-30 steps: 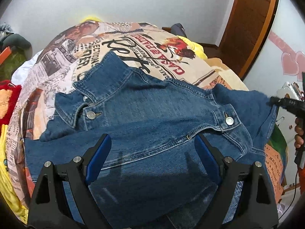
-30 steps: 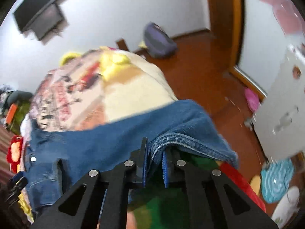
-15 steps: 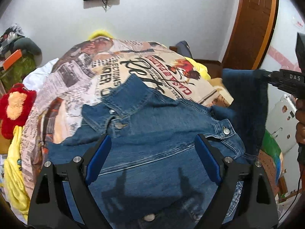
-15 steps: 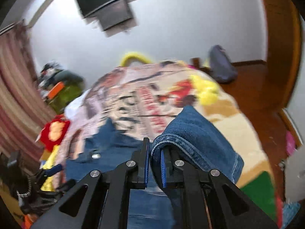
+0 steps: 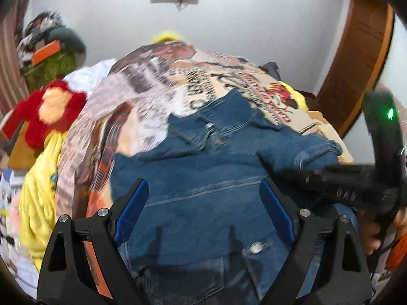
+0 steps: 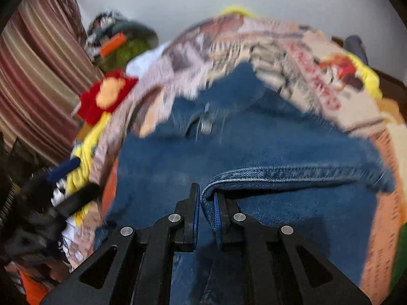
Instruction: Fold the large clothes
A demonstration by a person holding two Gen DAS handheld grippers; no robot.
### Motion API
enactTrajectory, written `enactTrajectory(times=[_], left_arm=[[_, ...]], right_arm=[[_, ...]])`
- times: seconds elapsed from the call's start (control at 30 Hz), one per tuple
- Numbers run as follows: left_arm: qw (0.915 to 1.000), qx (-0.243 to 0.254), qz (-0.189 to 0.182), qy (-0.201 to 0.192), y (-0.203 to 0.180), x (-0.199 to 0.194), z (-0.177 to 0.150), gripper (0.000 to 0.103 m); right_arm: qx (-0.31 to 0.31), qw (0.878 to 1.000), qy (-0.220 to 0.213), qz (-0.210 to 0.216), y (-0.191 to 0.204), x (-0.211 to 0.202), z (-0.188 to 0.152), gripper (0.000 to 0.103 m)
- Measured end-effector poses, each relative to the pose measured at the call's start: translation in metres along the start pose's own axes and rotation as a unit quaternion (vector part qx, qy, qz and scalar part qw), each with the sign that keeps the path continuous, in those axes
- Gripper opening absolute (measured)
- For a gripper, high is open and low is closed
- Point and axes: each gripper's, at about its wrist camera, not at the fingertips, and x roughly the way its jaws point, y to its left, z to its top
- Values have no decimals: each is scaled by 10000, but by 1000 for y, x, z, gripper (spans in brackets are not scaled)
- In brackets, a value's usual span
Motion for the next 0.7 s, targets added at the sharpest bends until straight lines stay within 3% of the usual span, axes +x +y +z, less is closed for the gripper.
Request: enactTrajectory(times=[0.3,0.57,0.7], left_arm=[[9970,-650,40,416,31,9,-37,89],[9980,-339,115,529,11,11,-44,89],[9989,-169,26,444,-5,8,-31,89]], right_arm=[[223,9977,472,-439,-13,29,-38,8],[-369,9961,532,-597,-8,-12,-56,9],[-85,9975,411,-570,-25,-34,-62,9]])
